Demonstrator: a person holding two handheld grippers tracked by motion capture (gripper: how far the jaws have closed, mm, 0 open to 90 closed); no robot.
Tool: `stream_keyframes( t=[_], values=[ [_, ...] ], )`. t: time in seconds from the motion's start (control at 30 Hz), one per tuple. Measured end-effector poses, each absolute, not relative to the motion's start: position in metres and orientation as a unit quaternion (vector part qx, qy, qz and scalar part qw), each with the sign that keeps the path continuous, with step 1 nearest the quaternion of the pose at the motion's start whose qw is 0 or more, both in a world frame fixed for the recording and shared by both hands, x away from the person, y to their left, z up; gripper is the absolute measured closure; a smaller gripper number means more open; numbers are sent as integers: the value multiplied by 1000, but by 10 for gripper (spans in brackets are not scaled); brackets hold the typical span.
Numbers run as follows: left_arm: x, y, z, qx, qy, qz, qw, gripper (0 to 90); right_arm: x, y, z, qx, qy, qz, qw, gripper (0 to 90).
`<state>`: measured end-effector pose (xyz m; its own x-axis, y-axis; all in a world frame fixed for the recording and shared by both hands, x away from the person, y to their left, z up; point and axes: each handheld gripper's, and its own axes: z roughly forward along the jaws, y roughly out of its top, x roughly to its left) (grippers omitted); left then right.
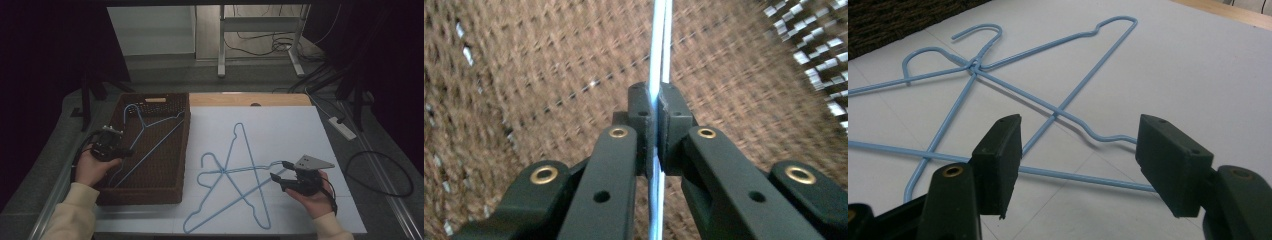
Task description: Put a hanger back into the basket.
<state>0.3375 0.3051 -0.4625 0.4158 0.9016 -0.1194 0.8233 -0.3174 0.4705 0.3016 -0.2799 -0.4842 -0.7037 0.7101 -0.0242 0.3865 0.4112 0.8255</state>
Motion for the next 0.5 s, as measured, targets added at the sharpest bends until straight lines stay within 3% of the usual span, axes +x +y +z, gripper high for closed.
stream_keyframes(
  t=[0.23,0.4,0.5],
  values=[
    [342,301,-468,811,543,98,194,831,302,-277,-486,333,821,424,188,357],
    [340,301,-465,805,545,137,189,587,302,-277,-486,333,821,423,187,357],
    [332,301,-457,797,542,159,216,512,302,-277,-486,334,821,424,187,356]
  ],
)
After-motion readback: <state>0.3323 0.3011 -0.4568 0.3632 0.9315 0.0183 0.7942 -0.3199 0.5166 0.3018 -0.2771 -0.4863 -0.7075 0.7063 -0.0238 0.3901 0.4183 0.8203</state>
